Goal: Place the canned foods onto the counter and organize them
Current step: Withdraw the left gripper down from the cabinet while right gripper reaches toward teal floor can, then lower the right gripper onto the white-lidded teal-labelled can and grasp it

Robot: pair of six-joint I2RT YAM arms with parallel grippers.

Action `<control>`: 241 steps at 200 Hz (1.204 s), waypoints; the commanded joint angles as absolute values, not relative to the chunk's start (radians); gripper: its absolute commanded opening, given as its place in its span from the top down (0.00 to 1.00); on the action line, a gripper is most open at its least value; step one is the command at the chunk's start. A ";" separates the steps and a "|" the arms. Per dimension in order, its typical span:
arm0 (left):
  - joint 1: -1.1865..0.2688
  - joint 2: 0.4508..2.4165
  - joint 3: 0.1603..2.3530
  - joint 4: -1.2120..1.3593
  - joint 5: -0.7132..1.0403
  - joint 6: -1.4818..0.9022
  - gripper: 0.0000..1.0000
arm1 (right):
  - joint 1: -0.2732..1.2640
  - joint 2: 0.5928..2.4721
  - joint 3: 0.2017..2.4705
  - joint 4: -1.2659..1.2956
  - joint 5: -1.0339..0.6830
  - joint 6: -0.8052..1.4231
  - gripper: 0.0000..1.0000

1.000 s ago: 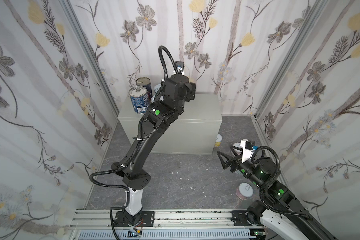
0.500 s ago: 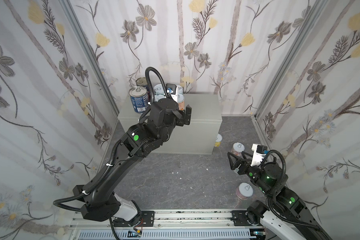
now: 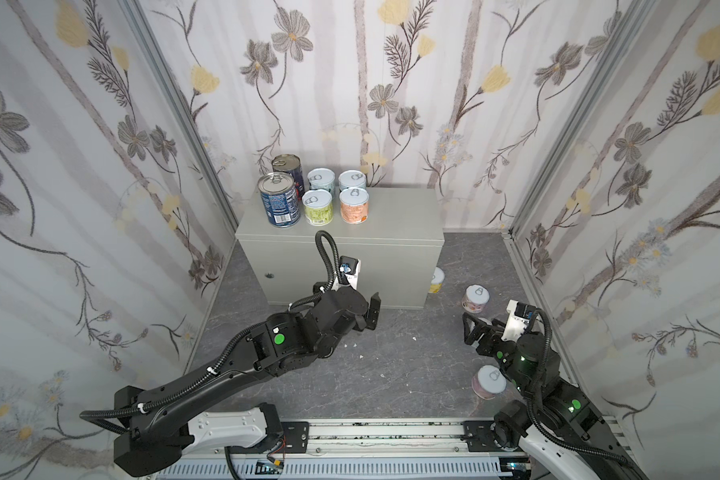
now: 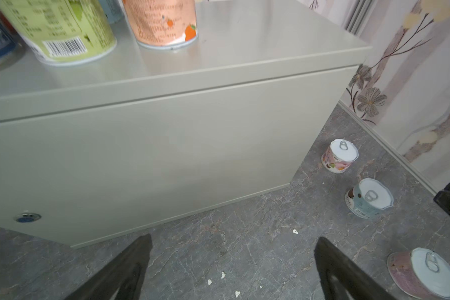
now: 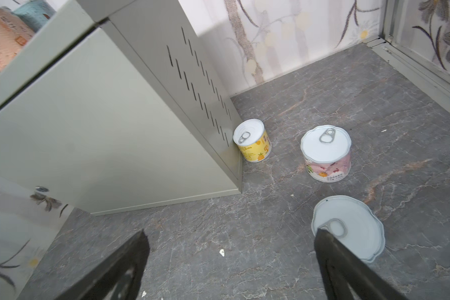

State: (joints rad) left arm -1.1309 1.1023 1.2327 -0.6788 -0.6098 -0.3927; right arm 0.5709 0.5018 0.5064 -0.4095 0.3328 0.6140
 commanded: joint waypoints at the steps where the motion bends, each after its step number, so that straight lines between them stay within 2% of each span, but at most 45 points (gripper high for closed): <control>1: -1.140 1.080 1.145 -0.623 -0.638 -0.496 0.00 | 0.536 0.513 0.479 -0.355 0.385 0.656 0.00; 29: -1.141 1.057 1.005 -0.523 -0.615 -0.518 0.00 | 0.449 0.568 0.445 -0.278 0.343 0.649 0.00; 84: -1.127 1.053 0.846 -0.338 -0.635 -0.463 0.00 | 0.334 0.820 0.460 -0.164 0.305 0.665 0.00; 136: -1.033 0.972 0.671 -0.173 -0.519 -0.466 0.00 | 0.263 1.016 0.499 -0.151 0.387 0.681 0.00; 177: -1.004 0.975 0.624 -0.123 -0.461 -0.449 0.00 | 0.227 1.135 0.487 -0.138 0.432 0.722 0.00; 241: -0.993 1.019 0.628 -0.112 -0.427 -0.437 0.00 | 0.217 1.268 0.471 -0.044 0.396 0.709 0.00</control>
State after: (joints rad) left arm -0.9974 1.0164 0.6277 -0.1532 -0.4366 -0.4438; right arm 0.2176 1.2289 0.4603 -0.1253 0.3988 0.7067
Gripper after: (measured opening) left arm 0.997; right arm 0.996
